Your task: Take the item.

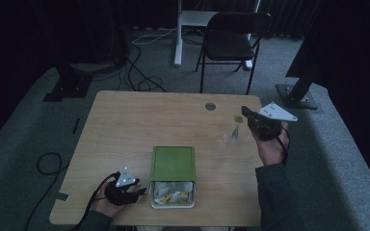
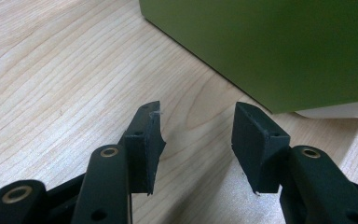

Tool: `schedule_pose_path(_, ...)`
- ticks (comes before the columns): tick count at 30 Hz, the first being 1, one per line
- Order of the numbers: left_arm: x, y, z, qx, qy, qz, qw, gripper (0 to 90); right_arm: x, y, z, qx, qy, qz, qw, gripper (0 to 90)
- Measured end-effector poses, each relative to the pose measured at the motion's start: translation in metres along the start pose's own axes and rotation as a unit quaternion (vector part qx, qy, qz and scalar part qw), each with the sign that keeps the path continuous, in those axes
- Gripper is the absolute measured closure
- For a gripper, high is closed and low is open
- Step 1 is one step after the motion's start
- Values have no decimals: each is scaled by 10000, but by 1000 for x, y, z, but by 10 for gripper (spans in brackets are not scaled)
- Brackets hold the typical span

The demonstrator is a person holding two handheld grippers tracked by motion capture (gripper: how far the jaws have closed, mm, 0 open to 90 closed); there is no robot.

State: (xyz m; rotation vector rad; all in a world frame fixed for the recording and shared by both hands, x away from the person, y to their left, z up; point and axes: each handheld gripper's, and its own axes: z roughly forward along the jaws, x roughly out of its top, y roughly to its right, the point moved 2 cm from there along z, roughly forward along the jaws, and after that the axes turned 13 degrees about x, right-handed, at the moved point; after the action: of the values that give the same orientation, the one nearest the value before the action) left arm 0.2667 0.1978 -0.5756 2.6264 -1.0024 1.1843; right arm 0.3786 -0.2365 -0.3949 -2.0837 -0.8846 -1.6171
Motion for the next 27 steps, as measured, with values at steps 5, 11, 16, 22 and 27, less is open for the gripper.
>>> schedule_pose_path(5,0,0,0,-10,-1,-12,10000,536,0,7,5,-32,10,77,10000,900)
schedule_pose_path(11,0,0,0,-9,1,2,10000,536,-1,15,12,-70,13,208,9998,900)
schedule_pose_path(16,0,0,0,-8,-2,2,10000,536,3,18,18,-118,-46,238,9996,900)
schedule_pose_path(22,0,0,0,-10,2,14,10000,536,7,23,25,-164,-60,265,9995,900)
schedule_pose_path(27,0,0,0,-13,-2,21,10000,536,8,27,31,-188,-74,318,9993,900)
